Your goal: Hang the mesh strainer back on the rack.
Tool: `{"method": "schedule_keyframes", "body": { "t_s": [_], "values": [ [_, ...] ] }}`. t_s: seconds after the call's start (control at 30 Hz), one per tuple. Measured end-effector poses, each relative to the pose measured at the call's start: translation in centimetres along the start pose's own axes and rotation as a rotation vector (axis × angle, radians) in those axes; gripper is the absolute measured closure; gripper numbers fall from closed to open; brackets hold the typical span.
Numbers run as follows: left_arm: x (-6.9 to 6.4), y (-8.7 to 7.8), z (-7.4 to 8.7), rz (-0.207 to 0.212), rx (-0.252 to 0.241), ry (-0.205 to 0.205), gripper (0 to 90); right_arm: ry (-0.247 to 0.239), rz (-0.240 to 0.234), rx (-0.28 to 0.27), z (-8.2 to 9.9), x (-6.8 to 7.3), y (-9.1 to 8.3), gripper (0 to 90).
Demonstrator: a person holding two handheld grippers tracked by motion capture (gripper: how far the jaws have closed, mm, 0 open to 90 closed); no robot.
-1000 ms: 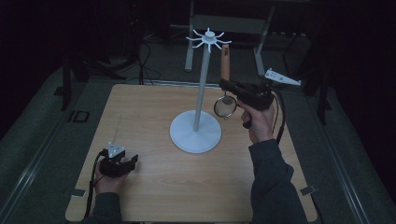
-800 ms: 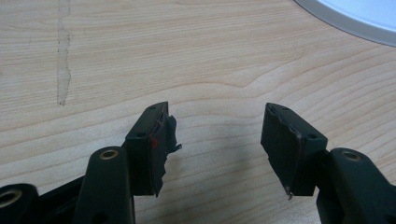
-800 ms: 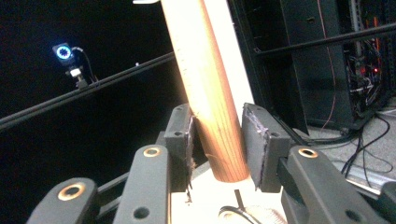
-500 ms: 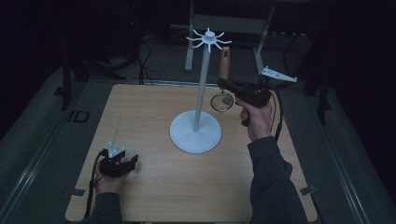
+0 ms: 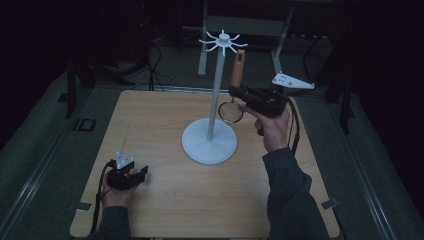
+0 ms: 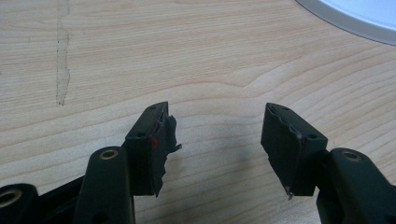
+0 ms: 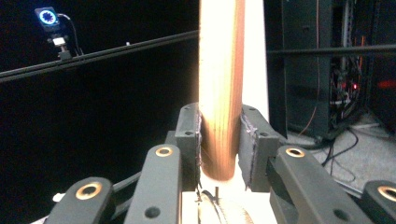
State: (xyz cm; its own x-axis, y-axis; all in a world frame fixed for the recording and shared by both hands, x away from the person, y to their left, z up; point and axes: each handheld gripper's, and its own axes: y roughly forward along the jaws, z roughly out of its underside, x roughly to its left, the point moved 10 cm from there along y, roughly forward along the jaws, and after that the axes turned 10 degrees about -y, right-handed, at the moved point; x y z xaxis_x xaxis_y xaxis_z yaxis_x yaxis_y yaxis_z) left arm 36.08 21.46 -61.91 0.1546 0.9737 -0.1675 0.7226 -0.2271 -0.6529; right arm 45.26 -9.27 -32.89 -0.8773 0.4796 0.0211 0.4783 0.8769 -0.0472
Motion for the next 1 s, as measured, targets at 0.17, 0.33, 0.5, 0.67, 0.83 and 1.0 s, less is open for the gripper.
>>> {"method": "schedule_keyframes", "body": {
  "t_s": [0.17,0.33,0.5,0.67,0.83,1.0],
  "values": [
    [0.0,0.0,0.0,0.000,0.000,0.000,42.4,0.002,-0.013,-0.039,-0.5,0.6,-0.1,72.1],
    [0.0,0.0,0.0,0.001,-0.001,-0.001,42.4,-0.022,-0.074,-0.038,-0.7,2.0,0.3,72.2],
    [0.0,0.0,0.0,0.001,0.000,-0.001,42.4,-0.025,-0.120,0.001,-0.3,3.0,1.6,72.1],
    [0.1,0.0,0.0,0.002,-0.001,-0.001,42.4,0.009,-0.128,0.007,-0.4,2.9,2.3,72.1],
    [0.0,0.0,0.0,0.003,-0.002,-0.002,42.4,0.069,-0.116,0.026,0.1,1.8,2.8,71.9],
    [0.0,-0.1,0.0,0.002,-0.002,-0.001,42.4,0.075,-0.060,0.014,0.6,1.0,2.4,46.9]
  ]
}}
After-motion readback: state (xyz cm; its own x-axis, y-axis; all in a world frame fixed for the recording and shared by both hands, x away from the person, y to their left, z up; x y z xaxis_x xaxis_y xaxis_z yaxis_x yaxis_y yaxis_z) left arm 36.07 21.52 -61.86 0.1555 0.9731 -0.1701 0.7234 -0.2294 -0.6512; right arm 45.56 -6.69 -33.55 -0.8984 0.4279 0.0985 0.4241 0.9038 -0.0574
